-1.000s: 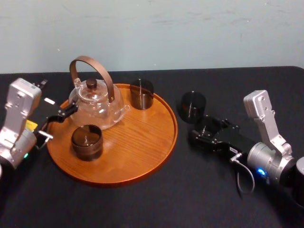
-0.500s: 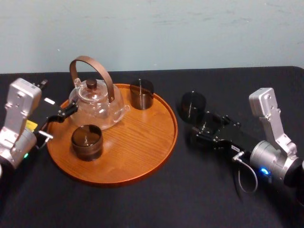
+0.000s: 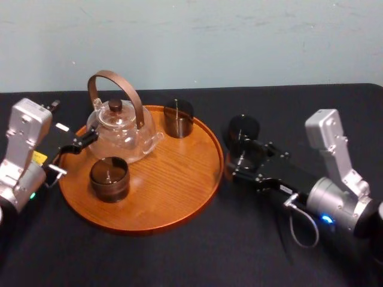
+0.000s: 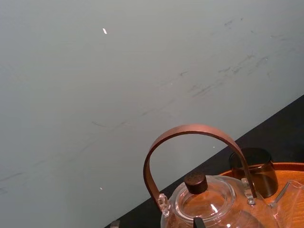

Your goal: Pick up the glass from the table and place it on the tray.

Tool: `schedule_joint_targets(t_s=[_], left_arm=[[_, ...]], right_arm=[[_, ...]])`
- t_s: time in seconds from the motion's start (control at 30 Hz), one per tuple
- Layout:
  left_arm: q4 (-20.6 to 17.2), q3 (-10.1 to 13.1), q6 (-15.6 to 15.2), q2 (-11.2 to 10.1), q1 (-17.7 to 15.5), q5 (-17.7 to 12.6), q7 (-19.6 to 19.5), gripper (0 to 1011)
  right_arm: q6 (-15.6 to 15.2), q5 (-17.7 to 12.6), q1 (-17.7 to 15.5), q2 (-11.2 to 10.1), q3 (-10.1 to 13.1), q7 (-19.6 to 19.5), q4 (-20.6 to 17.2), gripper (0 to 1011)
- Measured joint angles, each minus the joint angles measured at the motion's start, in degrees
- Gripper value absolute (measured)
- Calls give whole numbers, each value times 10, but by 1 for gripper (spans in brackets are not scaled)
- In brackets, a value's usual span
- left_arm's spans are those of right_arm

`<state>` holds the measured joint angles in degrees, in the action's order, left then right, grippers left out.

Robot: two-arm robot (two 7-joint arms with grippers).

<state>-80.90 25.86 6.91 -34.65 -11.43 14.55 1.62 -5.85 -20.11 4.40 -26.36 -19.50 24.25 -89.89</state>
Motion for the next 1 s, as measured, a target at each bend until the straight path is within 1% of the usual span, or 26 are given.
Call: schedule_joint_targets(t_s=[0.03, 0.17, 0.23, 0.27, 0.43, 0.53, 0.57, 0.73, 1.0], left_arm=[[0, 0, 0, 0, 0, 0, 0, 1002], [0, 0, 0, 0, 0, 0, 0, 1001], [0, 0, 0, 0, 0, 0, 0, 1001], [0, 0, 0, 0, 0, 0, 0, 1001], [0, 0, 0, 0, 0, 0, 0, 1001], [0, 0, 0, 0, 0, 0, 0, 1001], [0, 0, 0, 0, 0, 0, 0, 1001], [0, 0, 0, 0, 0, 0, 0, 1001], [0, 0, 0, 0, 0, 0, 0, 1001]], right_arm=[[0, 1, 1, 1, -3, 1, -1, 905], [0, 9, 15, 10, -27, 9, 2, 905], [1, 10, 18, 12, -31, 10, 4, 905], [1, 13, 25, 17, -40, 13, 8, 905], [8, 26, 50, 35, -65, 19, 28, 905], [10, 30, 62, 43, -74, 21, 39, 905], [10, 32, 71, 50, -80, 23, 48, 905], [11, 39, 97, 70, -95, 26, 78, 905], [10, 48, 119, 93, -113, 28, 111, 905]])
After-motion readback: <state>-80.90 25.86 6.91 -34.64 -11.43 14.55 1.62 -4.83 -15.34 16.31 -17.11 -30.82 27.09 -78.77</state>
